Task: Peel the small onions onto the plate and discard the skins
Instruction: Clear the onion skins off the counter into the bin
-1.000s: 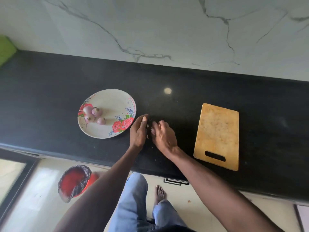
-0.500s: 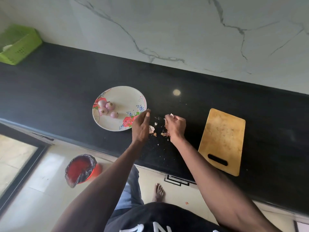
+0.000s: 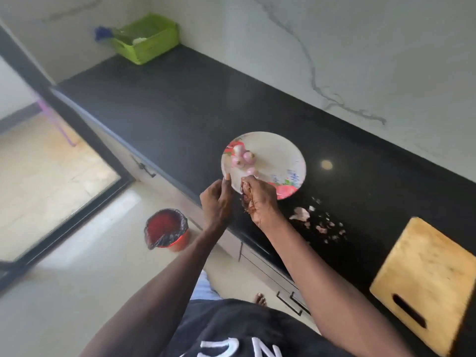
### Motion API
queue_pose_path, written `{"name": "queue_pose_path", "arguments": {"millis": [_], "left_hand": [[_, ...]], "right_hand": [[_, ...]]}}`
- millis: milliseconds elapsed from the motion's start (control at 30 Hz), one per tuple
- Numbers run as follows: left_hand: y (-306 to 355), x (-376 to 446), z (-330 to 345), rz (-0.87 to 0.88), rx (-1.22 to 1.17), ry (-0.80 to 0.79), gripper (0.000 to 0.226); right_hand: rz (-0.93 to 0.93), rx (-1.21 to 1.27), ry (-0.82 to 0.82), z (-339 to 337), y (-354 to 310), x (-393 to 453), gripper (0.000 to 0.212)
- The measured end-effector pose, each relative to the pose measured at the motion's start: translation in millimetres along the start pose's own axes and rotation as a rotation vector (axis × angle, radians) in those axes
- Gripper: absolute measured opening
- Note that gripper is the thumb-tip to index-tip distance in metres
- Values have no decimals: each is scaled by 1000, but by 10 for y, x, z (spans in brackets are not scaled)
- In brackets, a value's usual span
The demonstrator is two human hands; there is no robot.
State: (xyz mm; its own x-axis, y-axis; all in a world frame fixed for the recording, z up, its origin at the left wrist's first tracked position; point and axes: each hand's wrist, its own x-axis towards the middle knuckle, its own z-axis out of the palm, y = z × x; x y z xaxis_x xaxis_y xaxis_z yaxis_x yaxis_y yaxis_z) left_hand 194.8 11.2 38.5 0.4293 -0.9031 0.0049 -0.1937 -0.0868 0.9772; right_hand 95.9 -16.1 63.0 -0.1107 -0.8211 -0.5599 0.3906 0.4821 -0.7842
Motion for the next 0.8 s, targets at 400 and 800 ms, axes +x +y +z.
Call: {"name": "queue_pose_path", "arguments": {"millis": [400, 800], "left_hand": [[-1351, 1279, -2167, -483, 155, 289, 57], [-3357, 2109, -2854, -702, 629, -229, 25]], "right_hand": [[153, -434, -211, 2458, 1483, 364, 29], [303, -617, 27, 2962, 3079, 1932, 29]]}}
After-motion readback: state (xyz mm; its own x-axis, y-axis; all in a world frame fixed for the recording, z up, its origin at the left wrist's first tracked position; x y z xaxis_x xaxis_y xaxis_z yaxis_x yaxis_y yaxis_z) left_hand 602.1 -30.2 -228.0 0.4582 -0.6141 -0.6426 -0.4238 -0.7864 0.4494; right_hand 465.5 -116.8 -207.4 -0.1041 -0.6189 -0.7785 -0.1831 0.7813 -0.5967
